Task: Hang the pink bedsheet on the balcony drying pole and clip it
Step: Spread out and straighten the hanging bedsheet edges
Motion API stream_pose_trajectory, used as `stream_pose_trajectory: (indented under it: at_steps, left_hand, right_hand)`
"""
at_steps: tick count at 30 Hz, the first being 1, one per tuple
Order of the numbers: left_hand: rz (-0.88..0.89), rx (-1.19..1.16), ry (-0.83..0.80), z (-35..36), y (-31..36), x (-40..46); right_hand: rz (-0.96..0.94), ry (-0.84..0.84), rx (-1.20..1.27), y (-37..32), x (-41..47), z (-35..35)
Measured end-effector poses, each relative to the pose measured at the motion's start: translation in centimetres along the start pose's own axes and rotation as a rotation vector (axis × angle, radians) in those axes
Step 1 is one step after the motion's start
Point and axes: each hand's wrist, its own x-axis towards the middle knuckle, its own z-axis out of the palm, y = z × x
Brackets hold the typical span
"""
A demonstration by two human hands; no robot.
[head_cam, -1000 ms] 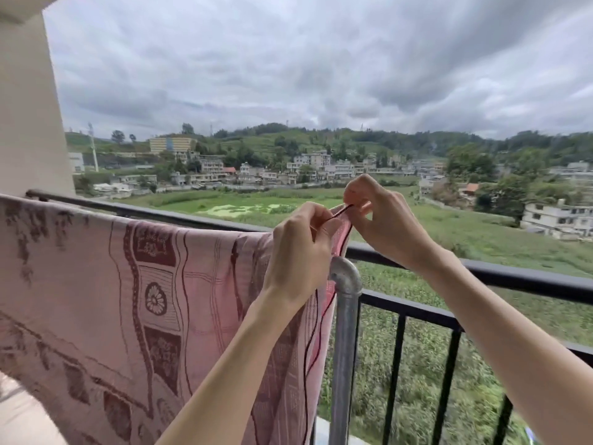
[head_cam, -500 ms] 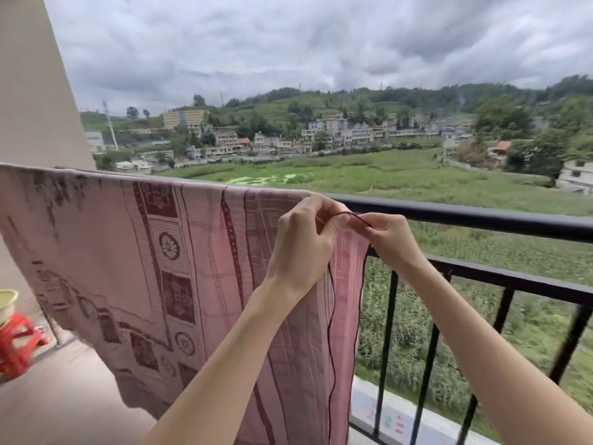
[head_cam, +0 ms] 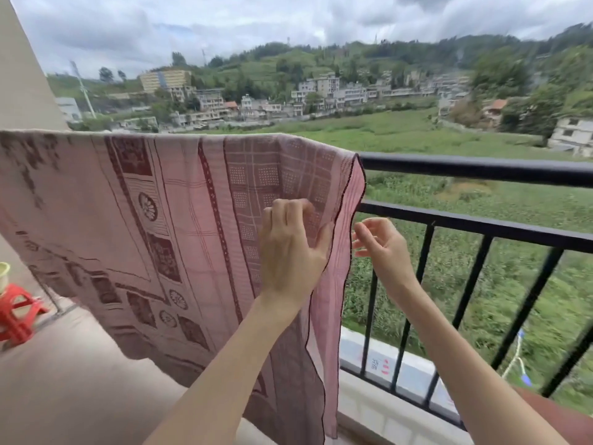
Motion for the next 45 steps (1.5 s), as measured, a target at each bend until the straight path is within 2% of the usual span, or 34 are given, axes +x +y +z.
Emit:
stream_pose_trajectory:
  at_steps: [5, 10, 13, 15, 19, 21, 25, 29, 32, 36, 38, 41, 45]
  left_hand:
    - [-0.184, -0.038, -0.191, 0.8, -1.1, -1.9]
    - [-0.236, -0.079, -0.183, 1.7, -1.7, -2.5]
    - [-0.301, -0.087, -0.261, 2.1, -2.3, -2.7]
    - [-0.329, -0.187, -0.279, 2.1, -2.5, -3.0]
    - [-0.321, -0.406, -0.310, 2.4, -2.0, -3.5]
    - [-0.316, -0.456, -0.311, 2.9, -1.9, -3.8]
    - [-0.339, -0.523, -0.307, 3.7, -2.7, -4.8]
    - [-0.343, -0.485, -0.274, 4.7, -5.2, -7.4]
    - [-0.482, -0.486, -0.190, 5.6, -7.6, -9.6]
    - [-0.626, -0.433, -0.294, 7.3, -9.8, -11.8]
    - [-0.639, -0.386, -0.324, 8.2, -9.9, -12.4]
    - [-0.598, -0.300, -0.273, 8.9, -9.8, -12.8]
    - [-0.556, -0.319, -0.225, 9.1, -10.3, -13.9]
  right_hand:
    - [0.071, -0.207, -0.082, 3.7, -4.9, 2.1]
    - [0.094, -0.283, -0.249, 6.6, -7.5, 3.2]
    - [0.055, -0.108, -0.228, 7.9, -8.8, 3.7]
    - [0.025, -0.045, -0.200, 8.7, -9.6, 3.9]
    - [-0.029, -0.140, -0.216, 9.8, -10.6, 4.4]
    - [-0.068, -0.132, -0.250, 10.5, -10.4, 4.7]
    - [0.011, -0.095, -0.351, 12.6, -9.9, 4.2]
    - [0.192, -0.071, -0.338, 15.0, -10.0, 3.6]
    - [0.326, -0.153, -0.353, 16.5, -10.3, 3.9]
    - [0.416, -0.195, -0.328, 17.8, -11.1, 5.2]
    - [0.413, -0.143, -0.333, 18.0, -11.4, 5.5]
    - [0.360, -0.043, -0.375, 17.9, -11.3, 4.7]
    - [0.305, -0.001, -0.431, 18.2, -11.9, 3.2]
